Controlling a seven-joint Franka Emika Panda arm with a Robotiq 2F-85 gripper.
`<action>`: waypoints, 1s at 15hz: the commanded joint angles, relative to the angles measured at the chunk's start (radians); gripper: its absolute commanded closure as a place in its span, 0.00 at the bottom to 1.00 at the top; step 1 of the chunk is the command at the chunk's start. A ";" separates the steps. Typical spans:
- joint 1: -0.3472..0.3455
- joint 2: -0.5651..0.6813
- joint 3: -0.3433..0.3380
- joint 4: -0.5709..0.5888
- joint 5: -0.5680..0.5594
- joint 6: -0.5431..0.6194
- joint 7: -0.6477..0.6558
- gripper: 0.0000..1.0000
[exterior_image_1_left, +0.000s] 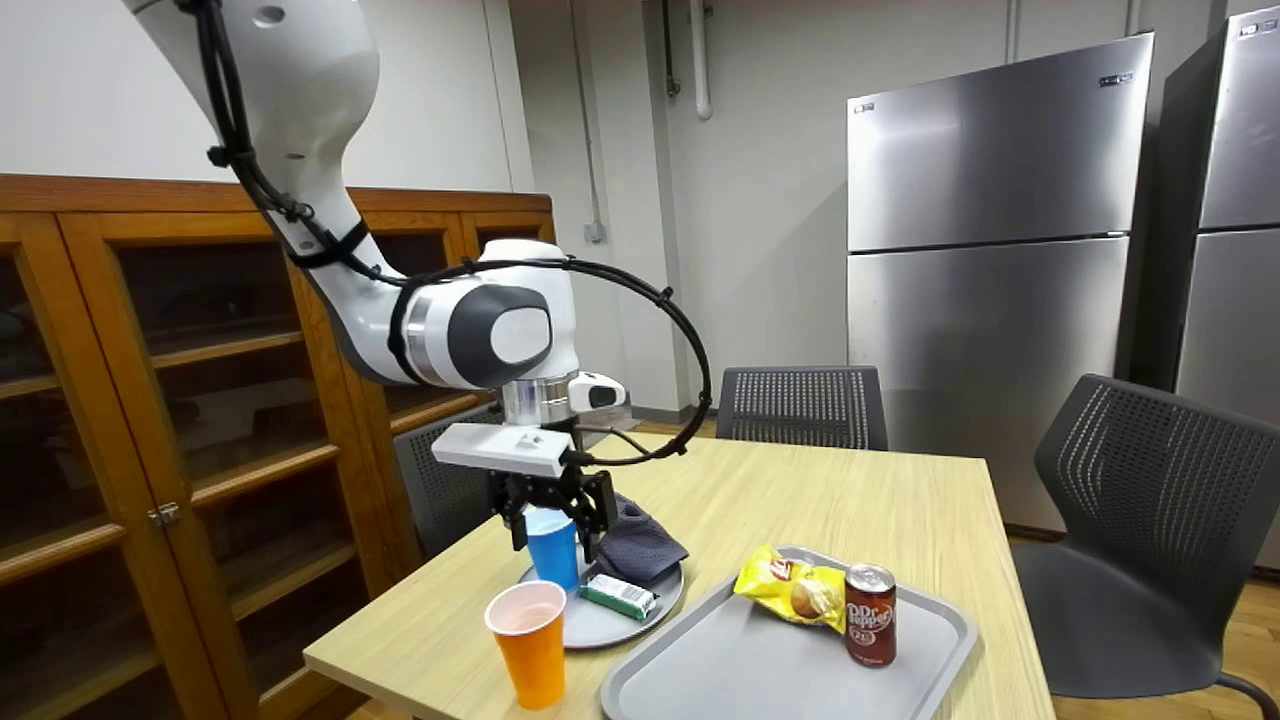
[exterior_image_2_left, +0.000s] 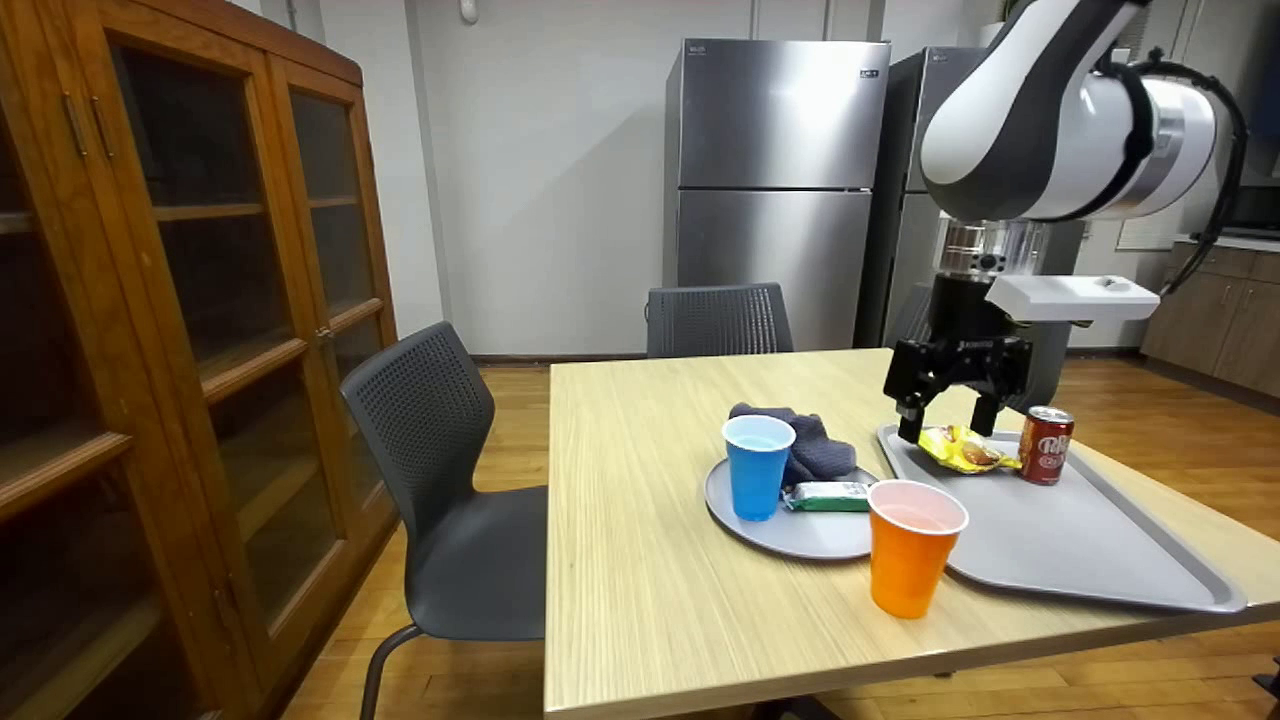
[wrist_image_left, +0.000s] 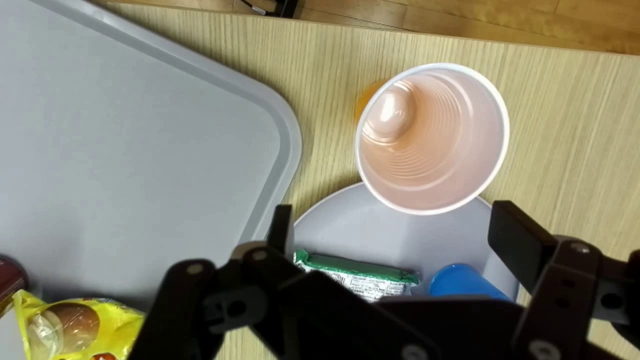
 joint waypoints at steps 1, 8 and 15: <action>-0.006 -0.077 0.015 0.018 0.015 -0.126 -0.038 0.00; -0.001 -0.058 0.008 0.015 0.000 -0.094 -0.005 0.00; 0.003 -0.034 0.013 0.039 0.036 -0.073 0.028 0.00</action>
